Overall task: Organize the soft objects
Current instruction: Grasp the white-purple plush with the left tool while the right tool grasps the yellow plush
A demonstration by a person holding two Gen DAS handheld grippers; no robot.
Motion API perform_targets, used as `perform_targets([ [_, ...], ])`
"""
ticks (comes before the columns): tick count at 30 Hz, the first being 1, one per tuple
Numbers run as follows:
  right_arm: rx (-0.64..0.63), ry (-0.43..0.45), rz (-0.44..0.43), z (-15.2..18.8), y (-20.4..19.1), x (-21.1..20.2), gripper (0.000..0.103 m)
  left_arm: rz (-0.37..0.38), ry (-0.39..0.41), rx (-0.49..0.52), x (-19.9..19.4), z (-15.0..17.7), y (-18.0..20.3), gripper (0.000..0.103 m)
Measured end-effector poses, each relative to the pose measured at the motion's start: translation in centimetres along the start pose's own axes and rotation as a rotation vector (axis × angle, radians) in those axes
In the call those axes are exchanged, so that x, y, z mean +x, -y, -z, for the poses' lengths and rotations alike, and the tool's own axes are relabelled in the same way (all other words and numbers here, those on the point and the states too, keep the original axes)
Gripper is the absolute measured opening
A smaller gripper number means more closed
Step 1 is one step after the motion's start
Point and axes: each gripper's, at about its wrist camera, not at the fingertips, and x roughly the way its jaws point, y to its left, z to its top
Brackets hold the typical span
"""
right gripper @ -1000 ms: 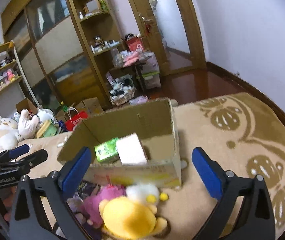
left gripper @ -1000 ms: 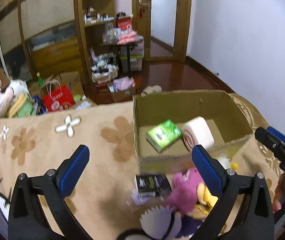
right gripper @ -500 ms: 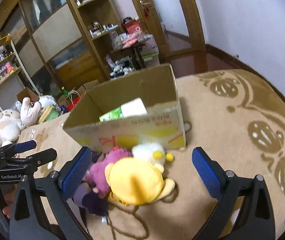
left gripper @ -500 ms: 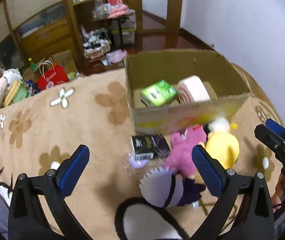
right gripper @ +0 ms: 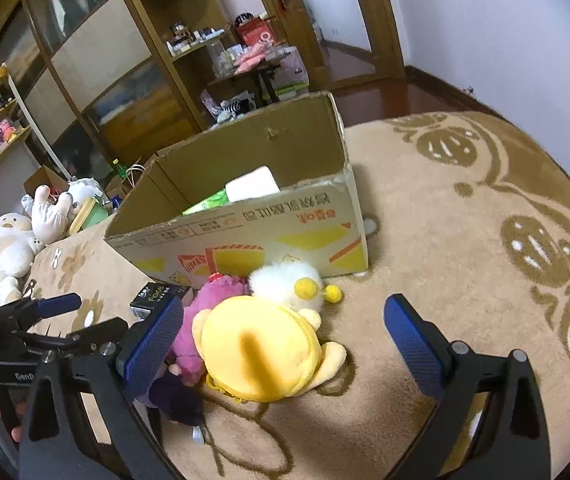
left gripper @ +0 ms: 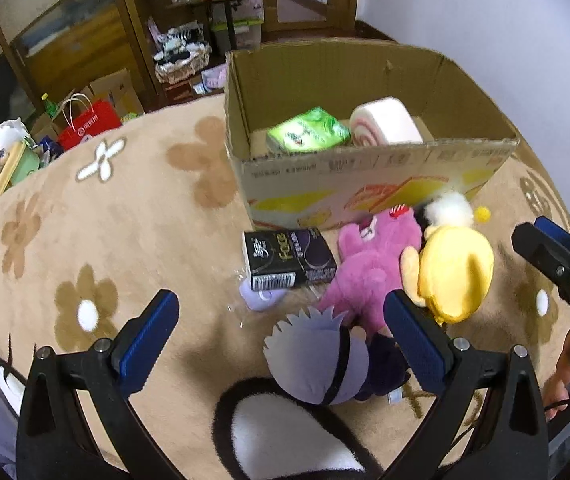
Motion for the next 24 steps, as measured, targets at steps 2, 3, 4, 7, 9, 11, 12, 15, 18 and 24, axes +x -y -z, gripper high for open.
perform_targets([
  [2, -0.001, -0.018, 0.005, 0.1, 0.0, 0.5, 0.103, 0.011, -0.028, 0.002, 0.6, 0.1, 0.1, 0.101],
  [3, -0.001, -0.029, 0.003, 0.1, 0.0, 0.8, 0.103, 0.019, -0.046, 0.002, 0.9, 0.2, 0.1, 0.101],
  [4, 0.001, -0.044, -0.001, 0.2, 0.0, 1.2, 0.103, 0.028, -0.068, 0.004, 1.3, 0.2, 0.2, 0.101],
  [7, 0.006, -0.074, -0.004, 0.4, 0.0, 1.9, 0.103, 0.042, -0.114, 0.011, 2.2, 0.5, 0.5, 0.101],
  [9, 0.010, -0.095, -0.003, 0.5, -0.1, 2.5, 0.103, 0.050, -0.143, 0.013, 2.8, 0.7, 0.6, 0.101],
  [11, 0.014, -0.114, -0.004, 0.7, -0.2, 3.0, 0.103, 0.059, -0.167, 0.010, 3.2, 0.9, 0.7, 0.101],
  [12, 0.015, -0.123, -0.005, 0.8, -0.2, 3.3, 0.103, 0.068, -0.182, 0.006, 3.5, 1.0, 0.7, 0.101],
  [15, 0.018, -0.149, -0.009, 1.0, -0.3, 4.0, 0.103, 0.092, -0.229, -0.005, 4.4, 1.4, 0.6, 0.101],
  [18, 0.018, -0.160, 0.001, 1.4, -0.4, 4.6, 0.103, 0.110, -0.255, -0.015, 5.0, 1.7, 0.5, 0.101],
  [24, 0.045, -0.204, -0.013, 1.8, -0.3, 5.9, 0.103, 0.157, -0.291, -0.064, 6.0, 2.2, -0.1, 0.099],
])
